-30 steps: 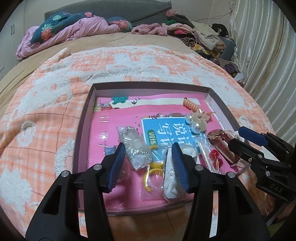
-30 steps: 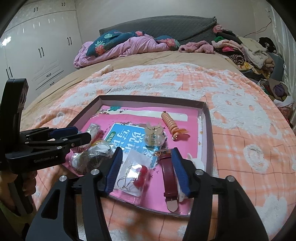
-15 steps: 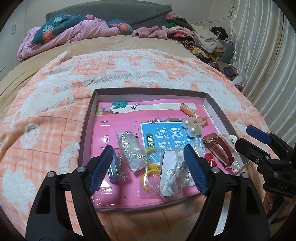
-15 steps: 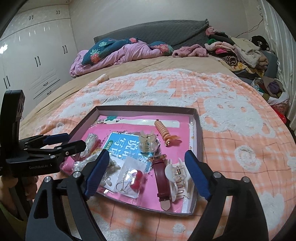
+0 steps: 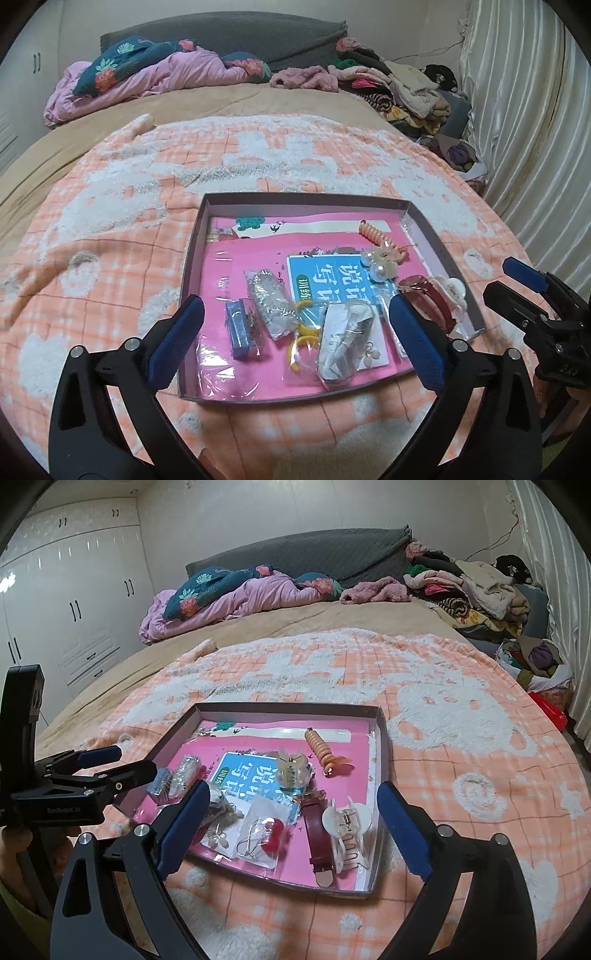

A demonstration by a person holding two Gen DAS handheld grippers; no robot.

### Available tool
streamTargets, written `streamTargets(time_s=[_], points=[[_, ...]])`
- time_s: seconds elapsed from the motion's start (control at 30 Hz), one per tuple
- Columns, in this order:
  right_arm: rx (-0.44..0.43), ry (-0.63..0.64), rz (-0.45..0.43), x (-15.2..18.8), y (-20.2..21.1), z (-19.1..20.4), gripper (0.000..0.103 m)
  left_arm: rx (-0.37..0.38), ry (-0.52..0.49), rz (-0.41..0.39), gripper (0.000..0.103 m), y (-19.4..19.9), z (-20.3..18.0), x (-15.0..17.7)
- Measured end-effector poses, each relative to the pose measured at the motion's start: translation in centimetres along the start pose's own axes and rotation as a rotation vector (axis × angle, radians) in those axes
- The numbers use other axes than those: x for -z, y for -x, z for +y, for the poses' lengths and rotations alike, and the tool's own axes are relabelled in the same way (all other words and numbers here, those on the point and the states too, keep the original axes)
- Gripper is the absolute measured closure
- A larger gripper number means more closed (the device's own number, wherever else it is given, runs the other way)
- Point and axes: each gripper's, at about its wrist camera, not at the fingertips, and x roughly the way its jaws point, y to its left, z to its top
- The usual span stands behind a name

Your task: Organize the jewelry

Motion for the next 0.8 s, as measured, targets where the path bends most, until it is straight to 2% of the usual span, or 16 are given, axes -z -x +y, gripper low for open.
streamTargets(time_s=[0.33,0.43,0.8], points=[[-0.022,0.007,-0.044,0.4,4.0,1.0,0.012,0.007,-0.009,-0.086,0.010,4.4,-0.7,0.0],[-0.028,0.018,-0.062,0.6,5.4,1.6,0.007,0.004,-0.017,-0.116,0.010,5.9,-1.0,0.3],[-0.030,0.051,-0.108,1.9,9.3,3.3,0.005,0.004,-0.025,-0.138,0.009,8.8,-1.6,2.4]])
